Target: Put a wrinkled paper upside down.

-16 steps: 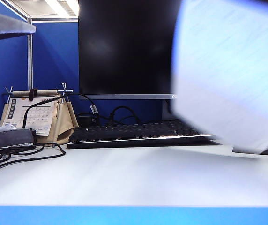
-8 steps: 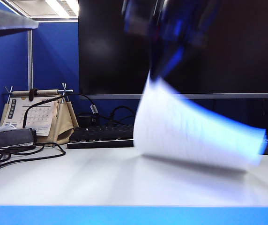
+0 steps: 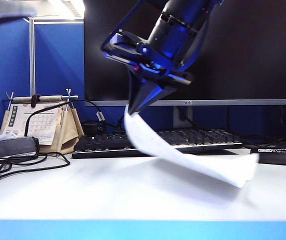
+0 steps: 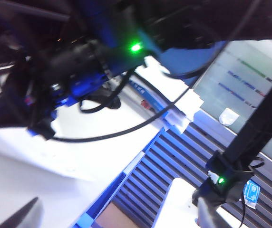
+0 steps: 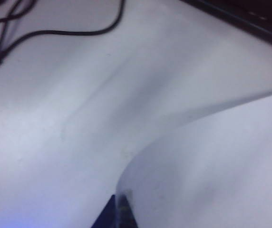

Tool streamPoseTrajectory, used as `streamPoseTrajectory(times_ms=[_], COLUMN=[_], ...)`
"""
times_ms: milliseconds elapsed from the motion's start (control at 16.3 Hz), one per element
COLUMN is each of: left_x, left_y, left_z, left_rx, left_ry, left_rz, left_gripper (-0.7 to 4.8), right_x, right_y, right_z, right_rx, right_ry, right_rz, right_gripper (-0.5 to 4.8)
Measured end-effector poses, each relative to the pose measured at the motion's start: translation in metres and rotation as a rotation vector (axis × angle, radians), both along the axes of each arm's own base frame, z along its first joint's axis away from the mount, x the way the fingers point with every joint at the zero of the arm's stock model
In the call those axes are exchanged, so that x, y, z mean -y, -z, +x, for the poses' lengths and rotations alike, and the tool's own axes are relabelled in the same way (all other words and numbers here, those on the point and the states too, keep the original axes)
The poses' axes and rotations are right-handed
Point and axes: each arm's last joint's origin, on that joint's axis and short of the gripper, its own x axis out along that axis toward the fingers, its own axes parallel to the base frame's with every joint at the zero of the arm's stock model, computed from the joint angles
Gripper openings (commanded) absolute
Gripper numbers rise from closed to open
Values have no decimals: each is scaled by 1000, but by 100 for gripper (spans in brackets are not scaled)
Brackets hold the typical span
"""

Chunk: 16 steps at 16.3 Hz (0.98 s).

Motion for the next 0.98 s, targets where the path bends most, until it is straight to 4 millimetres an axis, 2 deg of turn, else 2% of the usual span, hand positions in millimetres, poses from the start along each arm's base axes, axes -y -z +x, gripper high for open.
streamPoseTrajectory(times_ms=[122, 184, 245, 306, 367, 428, 490, 612, 673, 796, 918, 979], left_x=[0, 0, 0, 0, 0, 0, 0, -2, -3, -9, -18, -22], left_y=[0, 0, 0, 0, 0, 0, 0, -2, -3, -14, -25, -25], left_z=[0, 0, 0, 0, 0, 0, 0, -3, -5, -12, -23, -26], left_rx=[1, 0, -3, -3, -5, -4, -4, 12, 14, 69, 172, 195], left_ry=[2, 2, 2, 2, 4, 8, 8, 7, -3, -87, -230, -304], left_rz=[0, 0, -1, -1, 0, -1, -1, -9, -13, -32, -16, 30], left_gripper=[425, 425, 425, 425, 425, 391, 263, 160, 137, 20, 21, 21], right_x=[-3, -3, -4, -3, -2, -2, -1, 0, 2, 9, 23, 36], right_y=[7, 11, 15, 18, 20, 21, 22, 20, 14, -5, -22, -31], right_z=[2, 3, 4, 3, 1, 0, -1, -2, -5, -17, -31, -43], right_rx=[-20, -33, -48, -73, -112, -128, -137, -138, -123, -39, 67, 135], right_ry=[-13, -14, -15, -22, -33, -35, -36, -35, -37, -44, -6, 33], right_rz=[3, -5, -15, -24, -33, -41, -49, -49, -37, 33, 91, 105], right_gripper=[2, 72, 198, 247, 247, 247, 248, 248, 248, 247, 228, 186])
